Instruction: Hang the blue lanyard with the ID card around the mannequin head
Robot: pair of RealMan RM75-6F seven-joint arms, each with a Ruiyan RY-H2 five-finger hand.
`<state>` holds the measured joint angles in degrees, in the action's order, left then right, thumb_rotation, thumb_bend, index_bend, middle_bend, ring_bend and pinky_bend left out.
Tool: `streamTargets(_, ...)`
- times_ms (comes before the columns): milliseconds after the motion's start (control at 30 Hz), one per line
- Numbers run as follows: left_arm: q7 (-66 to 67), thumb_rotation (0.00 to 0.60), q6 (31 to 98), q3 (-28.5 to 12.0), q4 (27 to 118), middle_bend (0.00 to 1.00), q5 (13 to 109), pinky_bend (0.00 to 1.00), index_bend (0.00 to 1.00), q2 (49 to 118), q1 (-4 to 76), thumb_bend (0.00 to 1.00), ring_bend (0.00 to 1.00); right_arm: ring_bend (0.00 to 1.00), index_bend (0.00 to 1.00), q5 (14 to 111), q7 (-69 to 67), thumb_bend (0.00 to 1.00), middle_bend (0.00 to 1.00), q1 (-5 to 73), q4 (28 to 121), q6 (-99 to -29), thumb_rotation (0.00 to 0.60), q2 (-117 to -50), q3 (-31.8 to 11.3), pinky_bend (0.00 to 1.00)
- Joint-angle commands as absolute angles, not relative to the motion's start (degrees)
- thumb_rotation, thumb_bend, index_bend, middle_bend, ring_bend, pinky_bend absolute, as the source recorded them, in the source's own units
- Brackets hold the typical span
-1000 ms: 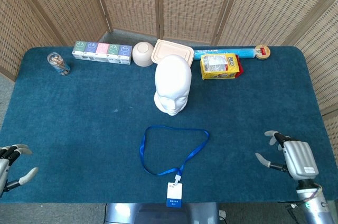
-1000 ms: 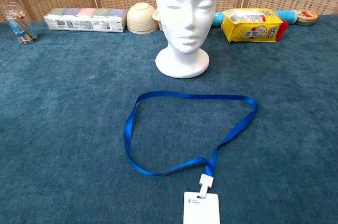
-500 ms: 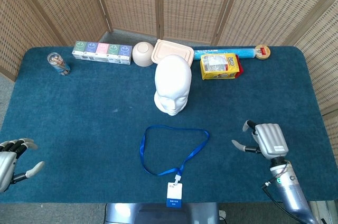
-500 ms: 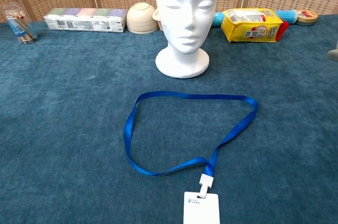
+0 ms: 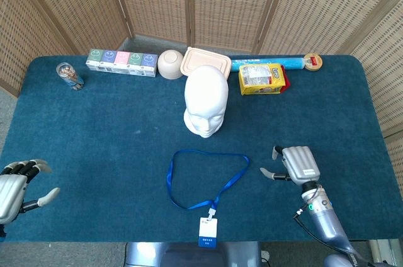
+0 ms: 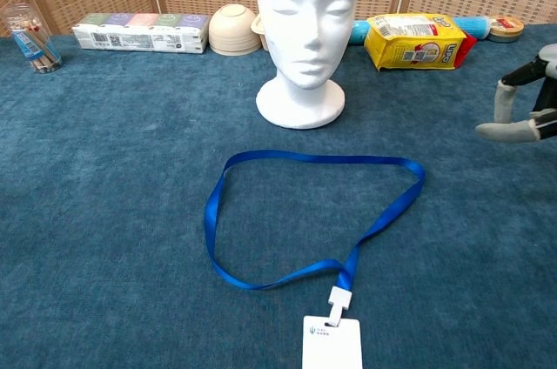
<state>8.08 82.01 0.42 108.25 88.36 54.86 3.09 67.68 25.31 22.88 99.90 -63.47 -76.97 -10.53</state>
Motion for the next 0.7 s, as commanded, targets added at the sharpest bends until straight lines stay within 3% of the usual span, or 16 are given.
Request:
streamTargets(33,8.1,0.007,81.9,0.4,108.3,0.31,88.2,0.24,0.37,54.9,3.2,0.09,0.29,1.0,0.49,66.6,25.8,0.28,1.0,23.7,99.2,-62.9,0.225,-78.0,-10.6,1.0)
streamTargets(333,8.0,0.009,81.9,0.5,108.3,0.31,87.9,0.24,0.37,55.1,3.3,0.09,0.28,1.0,0.49,64.2,26.2,0.3,1.0,25.8,97.1,-61.7,0.238,-80.6,-10.7,1.0)
streamTargets(500,7.7,0.021,81.8,0.6,108.2,0.31,87.9,0.24,0.37,55.3,3.5,0.09,0.28,1.0,0.49,62.7,26.3,0.31,1.0,26.8,96.0,-61.1,0.306,-81.9,-10.6,1.0)
streamTargets(700,7.4,0.027,81.5,0.7,107.9,0.31,87.9,0.24,0.37,55.5,3.7,0.09,0.28,1.0,0.49,60.8,27.4,0.31,1.0,28.2,94.9,-60.8,0.319,-83.8,-10.7,1.0)
